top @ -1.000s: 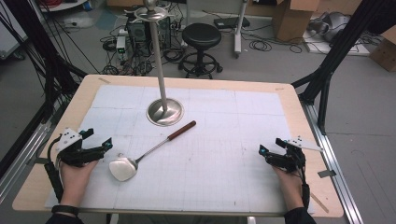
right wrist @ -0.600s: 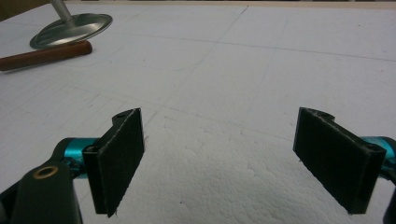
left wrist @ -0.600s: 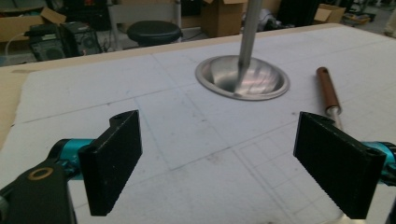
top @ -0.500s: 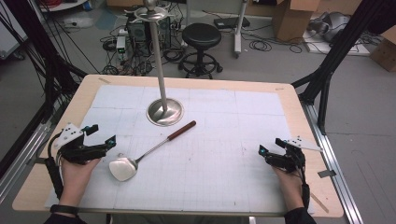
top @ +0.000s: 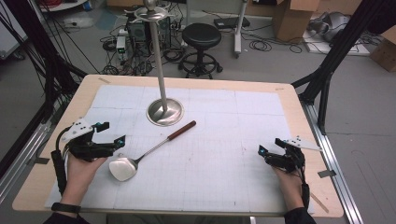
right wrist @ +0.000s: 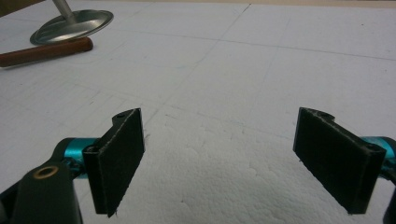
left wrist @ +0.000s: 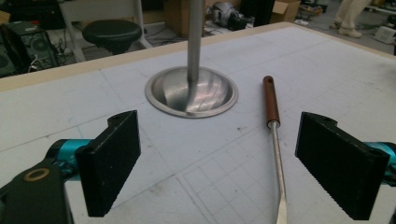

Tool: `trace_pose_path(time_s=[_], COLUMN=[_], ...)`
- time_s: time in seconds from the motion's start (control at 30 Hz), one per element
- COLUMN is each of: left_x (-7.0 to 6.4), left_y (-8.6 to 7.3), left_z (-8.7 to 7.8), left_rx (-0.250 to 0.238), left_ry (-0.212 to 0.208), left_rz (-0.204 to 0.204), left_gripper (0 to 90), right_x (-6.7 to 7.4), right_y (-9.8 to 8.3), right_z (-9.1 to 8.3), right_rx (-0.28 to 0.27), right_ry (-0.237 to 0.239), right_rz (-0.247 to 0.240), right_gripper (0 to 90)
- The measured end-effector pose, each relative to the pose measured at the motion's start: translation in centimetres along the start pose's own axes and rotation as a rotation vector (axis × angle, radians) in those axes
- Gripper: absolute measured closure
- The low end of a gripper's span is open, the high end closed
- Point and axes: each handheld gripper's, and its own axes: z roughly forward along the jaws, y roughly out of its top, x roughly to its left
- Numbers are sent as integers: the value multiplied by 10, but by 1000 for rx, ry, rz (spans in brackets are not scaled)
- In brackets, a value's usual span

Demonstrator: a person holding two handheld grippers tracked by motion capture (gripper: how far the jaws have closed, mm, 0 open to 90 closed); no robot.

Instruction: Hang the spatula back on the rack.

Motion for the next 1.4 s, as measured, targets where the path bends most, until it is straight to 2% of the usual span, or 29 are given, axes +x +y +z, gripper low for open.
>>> trace_pose_path(time_s=[0.2, 0.3, 0.47, 0.7, 0.93, 1.03, 1.3, 1.4], left_x=[-8, -13, -20, -29, -36, -39, -40, -42], left_y=[5, 7, 10, 12, 9, 7, 1, -2], left_z=[15, 23, 36, 57, 74, 82, 94, 100], left_rx=[31, 51, 105, 174, 221, 261, 322, 356], left_ry=[-58, -54, -73, -101, -105, -99, -101, -113], left_rz=[14, 33, 66, 91, 111, 127, 134, 147], left_gripper=[149, 149, 149, 148, 164, 165, 179, 207], right_x=[0, 0, 0, 0, 0, 0, 0, -1], right_y=[0, 0, 0, 0, 0, 0, 0, 1], right_z=[0, 0, 0, 1, 1, 1, 1, 1], right_rx=[3, 3, 7, 9, 10, 11, 11, 13], right_ry=[1, 2, 5, 8, 10, 10, 12, 16], right_rz=[1, 6, 7, 5, 8, 8, 5, 4], right_gripper=[159, 159, 159, 159, 159, 159, 160, 160])
